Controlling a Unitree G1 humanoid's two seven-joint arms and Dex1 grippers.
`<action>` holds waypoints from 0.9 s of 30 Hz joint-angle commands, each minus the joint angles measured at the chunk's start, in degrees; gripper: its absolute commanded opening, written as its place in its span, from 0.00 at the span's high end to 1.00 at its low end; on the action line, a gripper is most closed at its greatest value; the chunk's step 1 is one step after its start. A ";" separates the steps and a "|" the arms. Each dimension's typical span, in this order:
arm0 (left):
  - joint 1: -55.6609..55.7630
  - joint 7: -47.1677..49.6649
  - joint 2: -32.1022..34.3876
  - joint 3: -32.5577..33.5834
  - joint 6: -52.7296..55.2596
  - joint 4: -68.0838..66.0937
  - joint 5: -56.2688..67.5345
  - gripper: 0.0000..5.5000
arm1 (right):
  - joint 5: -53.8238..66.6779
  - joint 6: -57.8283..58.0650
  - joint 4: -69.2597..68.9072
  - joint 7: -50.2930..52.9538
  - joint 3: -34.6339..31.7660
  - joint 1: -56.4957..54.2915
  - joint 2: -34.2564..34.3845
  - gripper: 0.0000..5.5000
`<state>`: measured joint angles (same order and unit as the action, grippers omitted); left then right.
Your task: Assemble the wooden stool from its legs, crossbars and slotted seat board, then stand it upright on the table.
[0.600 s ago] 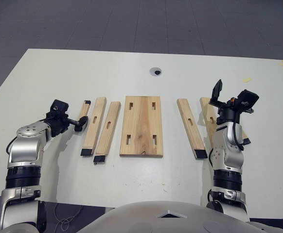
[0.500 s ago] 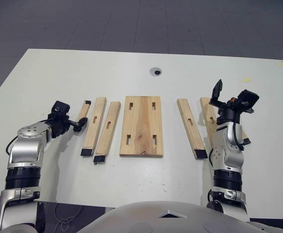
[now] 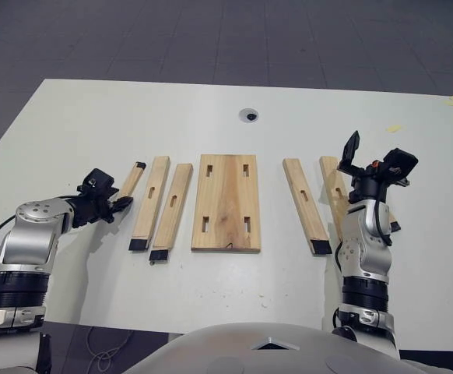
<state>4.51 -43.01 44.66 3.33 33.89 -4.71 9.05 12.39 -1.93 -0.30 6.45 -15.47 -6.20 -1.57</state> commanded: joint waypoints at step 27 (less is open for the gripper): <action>18.93 5.85 -23.75 -10.67 -14.45 20.99 9.17 0.77 | 69.30 39.84 -22.89 -9.25 4.50 -13.15 -3.67 0.02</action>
<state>23.45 -37.01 21.96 -5.80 20.00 14.35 18.19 79.73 35.86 -22.97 -4.49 -12.17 -18.89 -4.41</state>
